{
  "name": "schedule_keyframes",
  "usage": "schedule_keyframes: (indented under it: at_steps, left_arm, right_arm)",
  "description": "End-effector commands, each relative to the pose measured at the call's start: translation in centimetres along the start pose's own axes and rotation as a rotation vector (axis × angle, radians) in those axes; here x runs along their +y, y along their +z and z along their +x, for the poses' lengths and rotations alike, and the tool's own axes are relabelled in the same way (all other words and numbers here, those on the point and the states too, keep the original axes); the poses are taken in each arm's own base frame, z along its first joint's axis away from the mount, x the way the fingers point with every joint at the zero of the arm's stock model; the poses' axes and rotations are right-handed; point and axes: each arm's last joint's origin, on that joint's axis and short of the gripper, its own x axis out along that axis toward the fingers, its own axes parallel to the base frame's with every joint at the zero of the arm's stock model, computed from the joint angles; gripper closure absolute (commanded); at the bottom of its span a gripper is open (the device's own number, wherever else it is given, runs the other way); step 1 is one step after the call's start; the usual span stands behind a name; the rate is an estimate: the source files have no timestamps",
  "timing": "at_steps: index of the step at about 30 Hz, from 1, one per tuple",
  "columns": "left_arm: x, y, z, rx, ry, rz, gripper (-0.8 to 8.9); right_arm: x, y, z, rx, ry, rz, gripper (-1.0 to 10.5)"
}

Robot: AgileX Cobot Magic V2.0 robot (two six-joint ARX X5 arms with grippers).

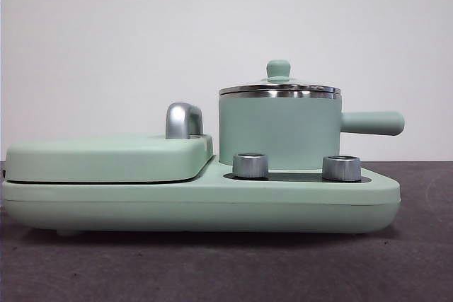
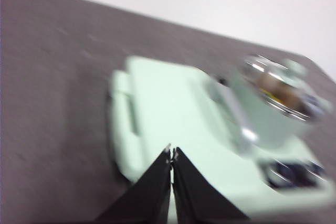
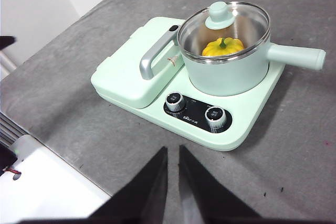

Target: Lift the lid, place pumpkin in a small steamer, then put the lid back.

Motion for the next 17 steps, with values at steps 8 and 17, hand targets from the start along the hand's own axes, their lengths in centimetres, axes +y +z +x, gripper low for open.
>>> schedule_keyframes:
  at_steps: [8, 17]
  left_arm:
    - [4.6, -6.1, 4.3, -0.129, 0.215, 0.229, 8.07]
    - [6.4, -9.1, 6.0, -0.112, 0.258, 0.187, 8.07]
  right_arm:
    - [0.1, 0.1, -0.1, -0.008, 0.008, 0.003, 9.2]
    - [0.1, 0.1, -0.1, -0.008, 0.007, 0.003, 9.2]
